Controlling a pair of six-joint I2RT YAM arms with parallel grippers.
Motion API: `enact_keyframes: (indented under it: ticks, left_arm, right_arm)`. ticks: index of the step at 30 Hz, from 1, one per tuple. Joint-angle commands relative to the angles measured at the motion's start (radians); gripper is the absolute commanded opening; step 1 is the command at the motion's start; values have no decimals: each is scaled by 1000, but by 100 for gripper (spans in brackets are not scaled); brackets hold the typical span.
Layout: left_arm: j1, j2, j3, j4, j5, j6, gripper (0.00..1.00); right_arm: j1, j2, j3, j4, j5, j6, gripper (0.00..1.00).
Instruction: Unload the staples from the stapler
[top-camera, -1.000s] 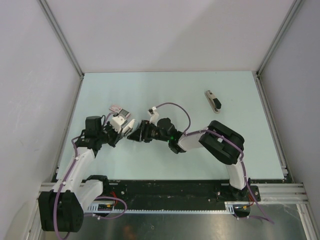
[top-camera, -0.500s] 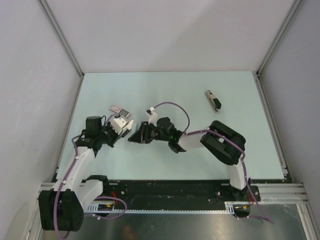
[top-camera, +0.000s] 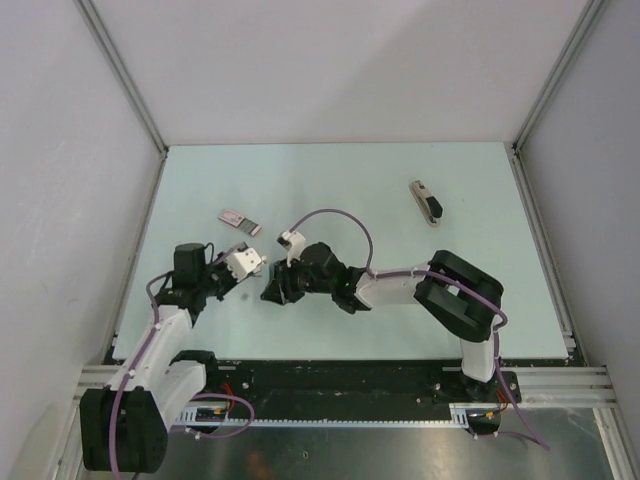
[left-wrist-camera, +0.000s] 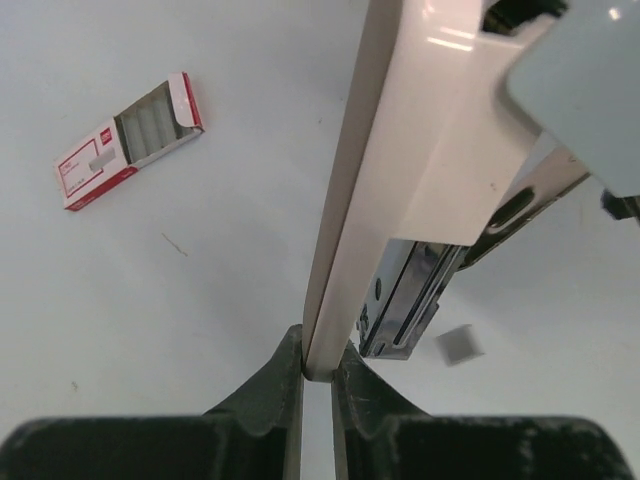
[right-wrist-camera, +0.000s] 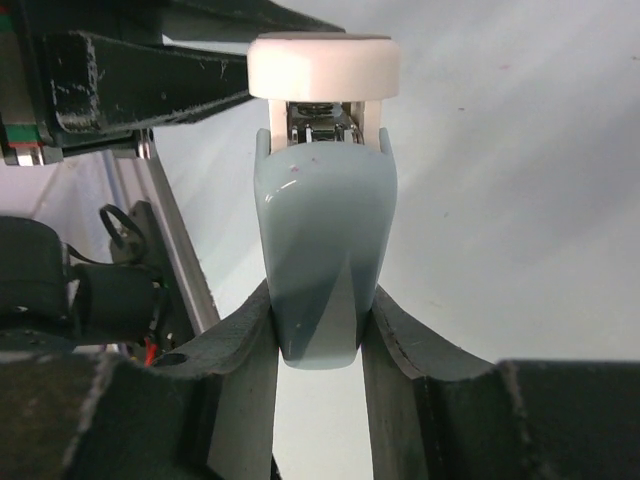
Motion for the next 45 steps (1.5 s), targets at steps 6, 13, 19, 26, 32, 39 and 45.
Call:
enact_keyframes:
  ticks: [6,13,19,26,32,39,45]
  left_arm:
    - [-40,-43,-14,193,-46,145,0]
    - [-85,-28,61,64,77,-41,18]
    - [-99,-19,140,-78,262,-238,64]
    - [-1,15,316,-100,272,-447,97]
    - [151,71,473,-92,248,-658,99]
    - [160,68,452,-54,200,-699,99]
    - [160,58,427,-39,150,-710,100]
  right_arm:
    - [54,-50,14,-115,56,-146,5]
    - [30,-74,28,-20,75,-16,5]
    - [-4,-52,104,-91,87,21,2]
    - [-14,-23,174,-330,122,-37,3]
    - [-3,56,305,-636,135,-124,4]
    - [56,270,633,-1010,253,-185,3]
    - [71,408,861,-1168,275,-186,41]
